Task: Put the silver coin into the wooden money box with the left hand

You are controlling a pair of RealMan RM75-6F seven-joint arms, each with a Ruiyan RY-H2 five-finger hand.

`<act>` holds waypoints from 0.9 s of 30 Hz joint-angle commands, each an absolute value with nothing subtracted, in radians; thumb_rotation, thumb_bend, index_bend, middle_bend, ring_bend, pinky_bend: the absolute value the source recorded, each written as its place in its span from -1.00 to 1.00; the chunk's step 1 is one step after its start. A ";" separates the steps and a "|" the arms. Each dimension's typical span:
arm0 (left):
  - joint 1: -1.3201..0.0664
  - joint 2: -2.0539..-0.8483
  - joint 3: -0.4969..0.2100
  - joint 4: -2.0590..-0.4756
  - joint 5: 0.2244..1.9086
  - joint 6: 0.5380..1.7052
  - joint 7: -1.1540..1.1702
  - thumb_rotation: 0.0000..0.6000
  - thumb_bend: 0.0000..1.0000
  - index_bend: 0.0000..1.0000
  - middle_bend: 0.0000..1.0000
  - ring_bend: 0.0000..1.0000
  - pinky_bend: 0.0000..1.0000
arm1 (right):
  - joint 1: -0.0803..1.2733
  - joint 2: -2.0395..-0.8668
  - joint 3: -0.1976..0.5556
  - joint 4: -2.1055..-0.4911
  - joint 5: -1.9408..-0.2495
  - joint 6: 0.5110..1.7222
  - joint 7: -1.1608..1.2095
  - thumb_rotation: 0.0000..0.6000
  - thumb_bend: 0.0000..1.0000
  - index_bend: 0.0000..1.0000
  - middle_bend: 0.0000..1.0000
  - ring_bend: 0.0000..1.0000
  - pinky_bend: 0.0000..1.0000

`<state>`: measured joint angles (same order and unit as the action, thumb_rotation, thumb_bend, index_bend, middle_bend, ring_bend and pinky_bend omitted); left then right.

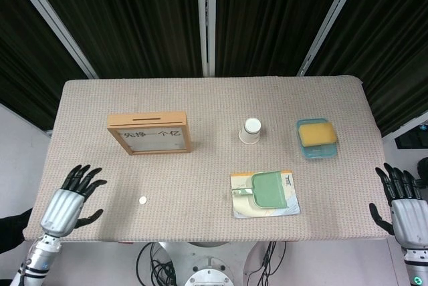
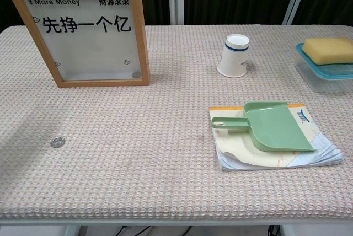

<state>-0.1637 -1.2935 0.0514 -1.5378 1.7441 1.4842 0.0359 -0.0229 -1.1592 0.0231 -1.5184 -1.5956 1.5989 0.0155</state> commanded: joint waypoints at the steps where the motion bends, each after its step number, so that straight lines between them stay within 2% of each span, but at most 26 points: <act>1: -0.195 -1.358 0.065 -1.504 1.752 1.426 0.024 1.00 -0.62 -0.39 -0.78 -0.94 -0.85 | -0.024 -1.159 0.022 -1.517 -1.594 1.599 0.015 1.00 -0.35 -1.00 -1.00 -1.00 -1.00; 12: -0.224 -1.532 0.074 -1.343 1.739 1.363 0.035 1.00 -0.57 -0.25 -0.77 -0.94 -0.86 | -0.036 -1.165 0.022 -1.482 -1.568 1.594 0.047 1.00 -0.35 -1.00 -1.00 -1.00 -1.00; 27: -0.276 -1.655 0.068 -1.181 1.693 1.287 -0.042 1.00 -0.46 -0.16 -0.77 -0.96 -0.87 | -0.042 -1.166 0.029 -1.460 -1.550 1.594 0.060 1.00 -0.35 -1.00 -1.00 -1.00 -1.00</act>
